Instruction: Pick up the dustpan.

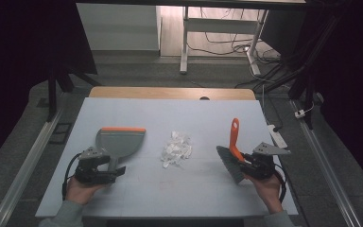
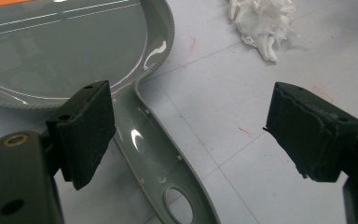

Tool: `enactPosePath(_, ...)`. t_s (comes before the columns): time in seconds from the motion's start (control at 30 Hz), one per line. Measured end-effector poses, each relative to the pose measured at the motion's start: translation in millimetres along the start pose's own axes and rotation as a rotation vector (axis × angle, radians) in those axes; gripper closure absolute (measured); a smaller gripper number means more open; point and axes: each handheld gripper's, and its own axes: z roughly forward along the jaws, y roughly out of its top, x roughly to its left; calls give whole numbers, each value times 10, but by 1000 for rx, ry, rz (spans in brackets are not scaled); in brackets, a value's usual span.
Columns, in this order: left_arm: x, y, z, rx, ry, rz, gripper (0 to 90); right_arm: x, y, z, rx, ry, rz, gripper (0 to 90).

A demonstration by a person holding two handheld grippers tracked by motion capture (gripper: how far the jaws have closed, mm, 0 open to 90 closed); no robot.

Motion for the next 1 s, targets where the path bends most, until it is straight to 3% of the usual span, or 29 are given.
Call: enactPosePath(1.0, -5, 27, 1, 8, 0, 2, 162, 28, 1, 9, -15, 11, 0, 696)
